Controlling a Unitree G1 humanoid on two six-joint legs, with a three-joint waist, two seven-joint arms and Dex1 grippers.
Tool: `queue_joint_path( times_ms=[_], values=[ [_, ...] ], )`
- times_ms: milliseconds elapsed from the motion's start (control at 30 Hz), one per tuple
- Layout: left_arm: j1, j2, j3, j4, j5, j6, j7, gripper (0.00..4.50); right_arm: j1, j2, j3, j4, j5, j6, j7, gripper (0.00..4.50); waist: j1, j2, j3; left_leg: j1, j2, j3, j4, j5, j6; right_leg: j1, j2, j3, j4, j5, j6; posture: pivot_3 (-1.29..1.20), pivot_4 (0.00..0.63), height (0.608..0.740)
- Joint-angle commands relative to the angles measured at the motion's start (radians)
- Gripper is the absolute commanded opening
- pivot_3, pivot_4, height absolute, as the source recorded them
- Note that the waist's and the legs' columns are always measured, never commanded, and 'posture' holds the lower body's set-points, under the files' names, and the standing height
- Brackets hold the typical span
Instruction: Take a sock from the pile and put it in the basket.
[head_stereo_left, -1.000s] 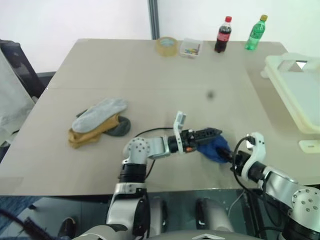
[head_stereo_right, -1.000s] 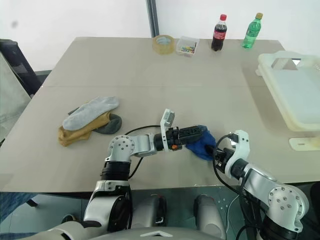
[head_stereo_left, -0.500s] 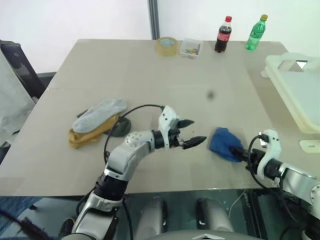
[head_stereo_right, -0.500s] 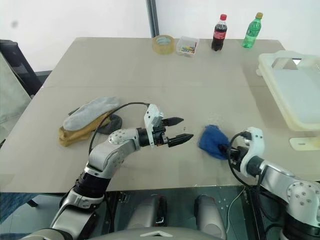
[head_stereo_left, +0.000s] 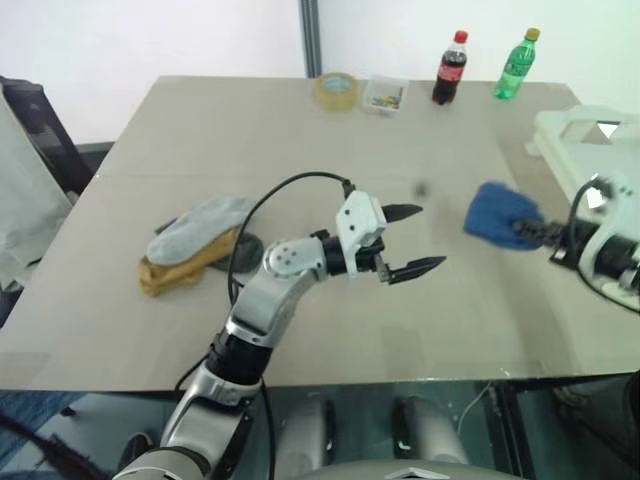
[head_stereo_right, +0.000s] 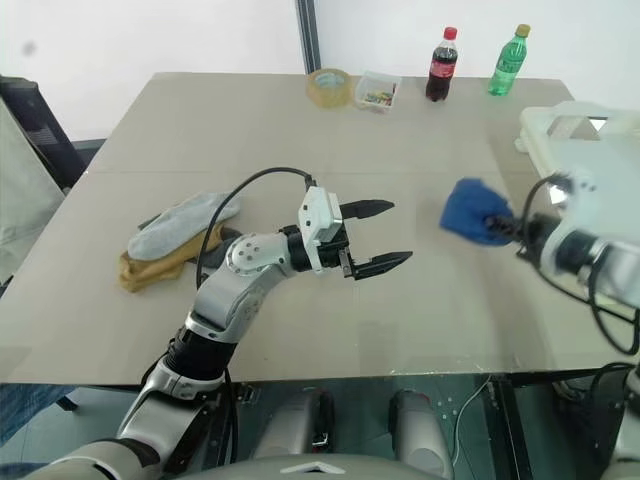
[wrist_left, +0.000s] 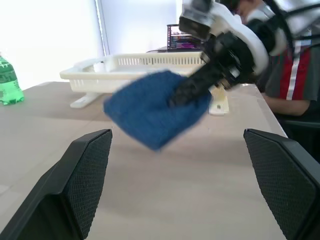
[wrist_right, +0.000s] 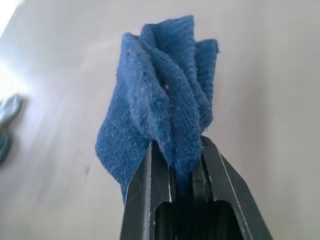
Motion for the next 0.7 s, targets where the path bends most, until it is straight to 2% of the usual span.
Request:
queue_joint_path(
  times_ms=[33, 200, 367, 433, 467, 533, 567, 633, 700],
  values=[
    [-0.056, -0.023, 0.019, -0.083, -0.033, 0.026, 0.020, 4.50, -0.148, -0.080, -0.123, 0.234, -0.021, -0.065, -0.101, 0.02, 0.006, 0.000, 0.000, -0.001, -0.001, 0.000, 0.001, 0.000, 0.000, 0.000, 0.000, 0.000, 0.000, 0.000, 0.000, 0.00, 0.150, 0.740],
    [-0.065, -0.047, 0.045, -0.079, -0.077, 0.087, 0.053, 4.50, -0.295, -0.137, -0.225, 0.509, -0.082, -0.183, -0.184, 0.02, 0.001, 0.001, 0.000, -0.001, 0.000, 0.000, 0.000, 0.000, 0.000, 0.000, 0.000, 0.000, -0.002, 0.000, 0.000, 0.00, 0.150, 0.740],
    [-0.079, -0.061, 0.049, -0.053, -0.065, 0.088, 0.067, 4.50, -0.369, -0.238, -0.273, 0.840, -0.212, -0.354, -0.192, 0.02, 0.003, 0.001, 0.001, -0.001, -0.001, 0.003, 0.000, 0.000, 0.000, 0.000, 0.000, 0.000, -0.002, 0.000, 0.000, 0.00, 0.150, 0.740],
    [-0.083, -0.062, 0.048, -0.043, -0.060, 0.084, 0.068, 4.50, -0.372, -0.267, -0.262, 0.941, -0.264, -0.383, -0.174, 0.87, 0.001, 0.002, 0.001, -0.001, -0.001, 0.004, 0.000, 0.000, 0.000, 0.000, 0.000, 0.000, -0.002, 0.000, 0.000, 0.00, 0.150, 0.740],
    [-0.084, -0.063, 0.046, -0.039, -0.057, 0.080, 0.067, 4.50, -0.366, -0.273, -0.257, 0.973, -0.285, -0.387, -0.169, 1.14, -0.001, 0.002, 0.001, -0.001, -0.001, 0.004, 0.000, 0.000, 0.000, 0.000, 0.000, 0.000, -0.002, 0.000, 0.000, 0.00, 0.150, 0.740],
    [-0.085, -0.060, 0.041, -0.035, -0.050, 0.075, 0.065, 4.50, -0.370, -0.273, -0.253, 1.000, -0.317, -0.396, -0.179, 2.20, -0.007, 0.003, 0.001, 0.000, 0.000, 0.005, 0.000, 0.000, 0.000, 0.000, 0.000, 0.001, -0.002, 0.000, 0.000, 0.00, 0.150, 0.740],
    [-0.085, -0.059, 0.039, -0.035, -0.046, 0.073, 0.064, 4.50, -0.376, -0.273, -0.256, 1.006, -0.329, -0.399, -0.195, 2.40, -0.009, 0.004, 0.001, 0.000, 0.000, 0.004, 0.000, 0.000, 0.000, 0.000, 0.001, 0.003, -0.002, 0.000, 0.000, 0.00, 0.150, 0.740],
    [-0.084, -0.061, 0.040, -0.034, -0.047, 0.076, 0.066, 4.50, -0.380, -0.271, -0.265, 1.000, -0.353, -0.416, -0.230, 3.23, -0.011, 0.006, 0.001, 0.001, 0.000, 0.003, 0.000, 0.000, 0.000, 0.000, 0.001, 0.003, -0.002, 0.000, 0.001, 0.00, 0.150, 0.740],
    [-0.082, -0.057, 0.042, -0.037, -0.047, 0.080, 0.066, 4.50, -0.379, -0.270, -0.275, 0.968, -0.358, -0.396, -0.242, 3.23, -0.010, 0.006, 0.001, 0.001, 0.000, 0.002, 0.000, 0.000, 0.000, 0.000, 0.001, 0.003, -0.001, 0.000, 0.001, 0.00, 0.150, 0.740]
  ],
)
